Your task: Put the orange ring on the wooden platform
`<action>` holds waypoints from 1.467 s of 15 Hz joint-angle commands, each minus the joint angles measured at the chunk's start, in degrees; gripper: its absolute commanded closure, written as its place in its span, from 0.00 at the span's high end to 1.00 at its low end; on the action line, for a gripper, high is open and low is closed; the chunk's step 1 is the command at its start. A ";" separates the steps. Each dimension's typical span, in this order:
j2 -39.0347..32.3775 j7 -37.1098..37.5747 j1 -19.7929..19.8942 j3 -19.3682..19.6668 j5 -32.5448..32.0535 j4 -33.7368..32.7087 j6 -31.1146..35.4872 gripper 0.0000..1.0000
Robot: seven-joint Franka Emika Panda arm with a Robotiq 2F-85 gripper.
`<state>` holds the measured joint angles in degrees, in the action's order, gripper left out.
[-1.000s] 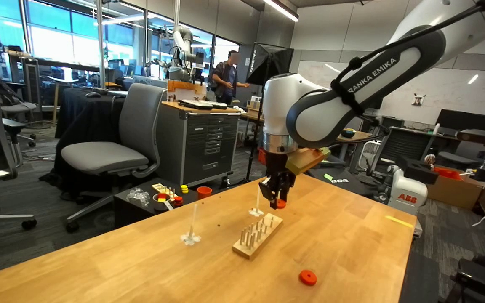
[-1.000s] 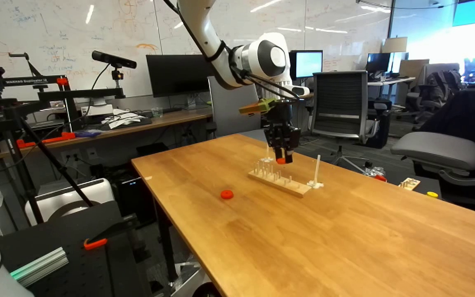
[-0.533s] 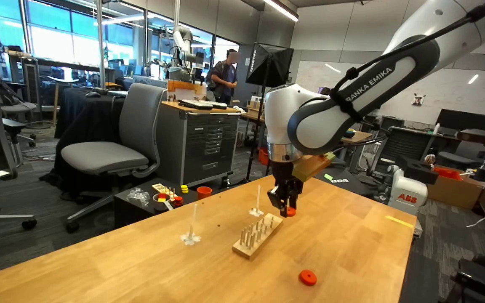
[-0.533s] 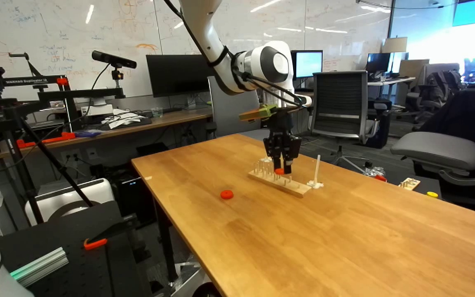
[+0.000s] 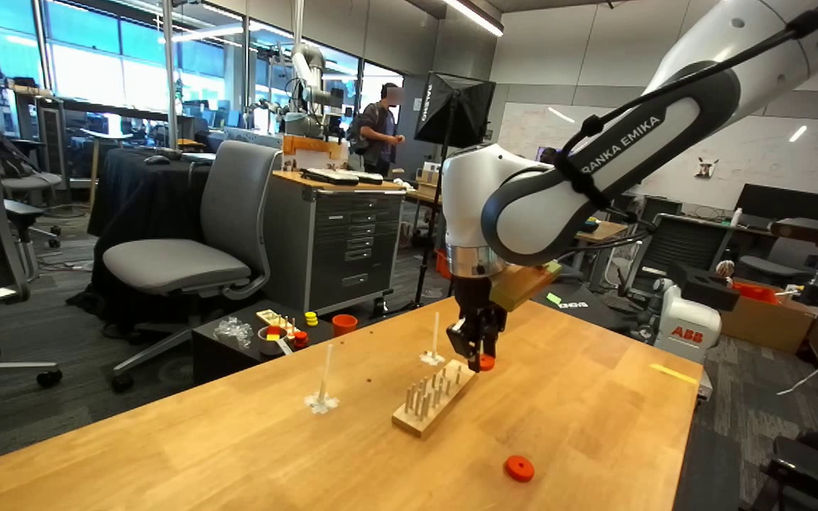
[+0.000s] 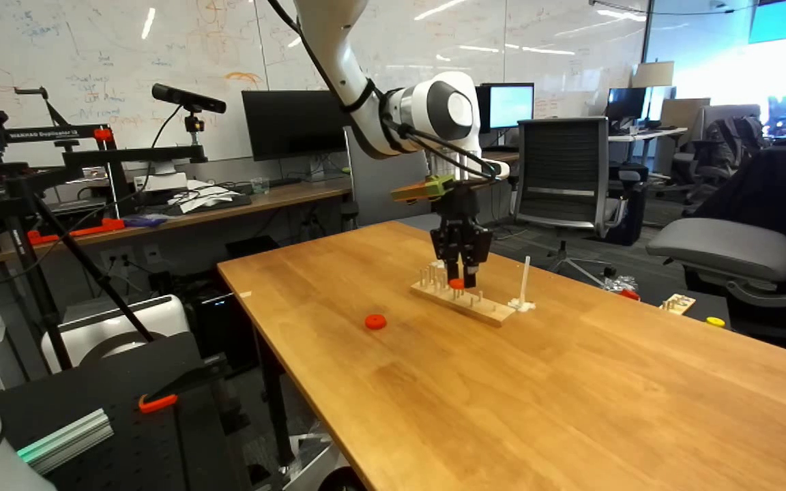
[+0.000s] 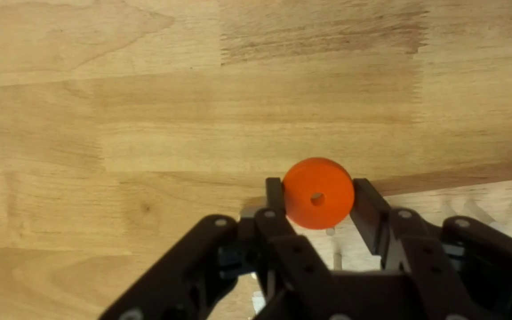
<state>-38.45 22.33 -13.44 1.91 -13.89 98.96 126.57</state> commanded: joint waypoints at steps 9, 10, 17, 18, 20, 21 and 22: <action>-2.50 -0.17 -0.31 0.25 1.47 -4.90 -2.51 0.18; -2.52 -0.16 -0.30 0.25 1.47 -5.07 -2.66 0.43; -2.84 -0.16 -0.31 0.27 1.48 -4.90 -2.62 0.43; -2.84 -0.16 -0.31 0.27 1.48 -4.90 -2.61 0.43; -2.84 -0.16 -0.31 0.27 1.48 -4.90 -2.61 0.43; -2.84 -0.16 -0.31 0.27 1.48 -4.90 -2.61 0.18; -2.78 -0.01 -0.31 0.27 1.51 -4.92 -2.11 0.18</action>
<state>-41.24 22.34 -13.45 1.86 -12.72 94.23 124.06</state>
